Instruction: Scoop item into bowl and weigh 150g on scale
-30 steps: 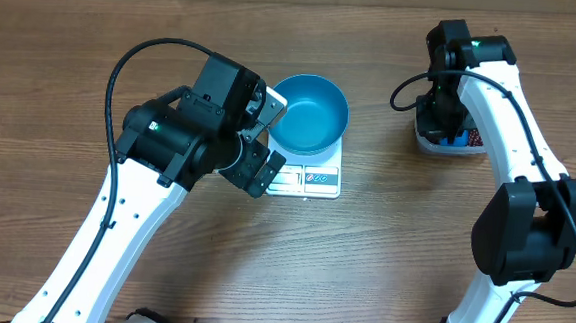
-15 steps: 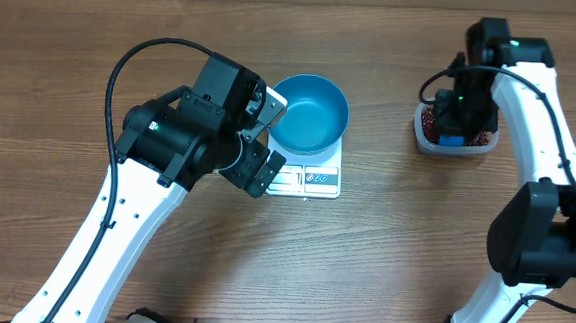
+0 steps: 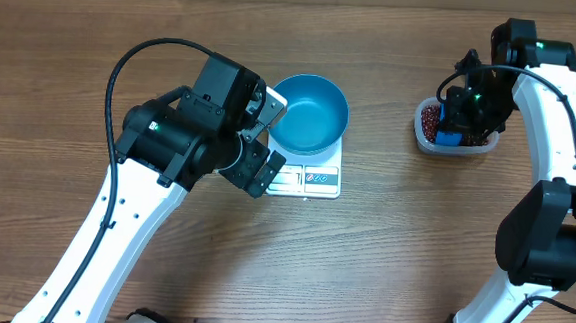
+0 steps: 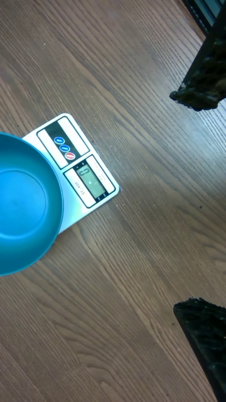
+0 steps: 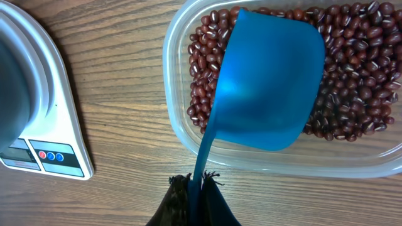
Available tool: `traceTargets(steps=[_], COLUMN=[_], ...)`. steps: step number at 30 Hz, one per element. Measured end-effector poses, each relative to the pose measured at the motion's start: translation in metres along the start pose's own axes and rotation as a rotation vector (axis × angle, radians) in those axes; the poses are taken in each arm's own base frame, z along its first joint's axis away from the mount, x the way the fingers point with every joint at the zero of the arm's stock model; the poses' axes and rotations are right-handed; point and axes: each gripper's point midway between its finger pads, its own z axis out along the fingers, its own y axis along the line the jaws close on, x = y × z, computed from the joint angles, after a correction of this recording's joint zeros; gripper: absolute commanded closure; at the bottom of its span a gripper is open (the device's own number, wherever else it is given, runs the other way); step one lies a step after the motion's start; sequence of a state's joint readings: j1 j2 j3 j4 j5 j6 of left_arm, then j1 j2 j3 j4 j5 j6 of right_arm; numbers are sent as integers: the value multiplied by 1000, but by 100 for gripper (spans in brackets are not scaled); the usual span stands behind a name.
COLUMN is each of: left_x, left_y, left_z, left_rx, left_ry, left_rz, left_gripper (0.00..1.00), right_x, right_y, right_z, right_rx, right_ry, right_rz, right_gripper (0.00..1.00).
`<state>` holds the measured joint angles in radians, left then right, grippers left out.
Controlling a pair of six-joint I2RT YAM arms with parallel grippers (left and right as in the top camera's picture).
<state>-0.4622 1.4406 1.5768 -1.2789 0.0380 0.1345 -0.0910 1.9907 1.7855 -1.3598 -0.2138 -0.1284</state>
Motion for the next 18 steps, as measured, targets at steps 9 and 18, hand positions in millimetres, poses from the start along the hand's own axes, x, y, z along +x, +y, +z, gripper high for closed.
traceTargets(steps=[9, 18], left_x=[0, 0], left_y=[0, 0], left_z=[0, 0], left_rx=[0, 0], left_ry=[0, 0], left_rz=[0, 0], left_gripper=[0, 0], right_x=[-2, -2], right_y=[-5, -10], right_z=[-5, -8], right_rx=[-80, -131], right_ry=[-19, -30], right_rz=[16, 22], right_gripper=[96, 96])
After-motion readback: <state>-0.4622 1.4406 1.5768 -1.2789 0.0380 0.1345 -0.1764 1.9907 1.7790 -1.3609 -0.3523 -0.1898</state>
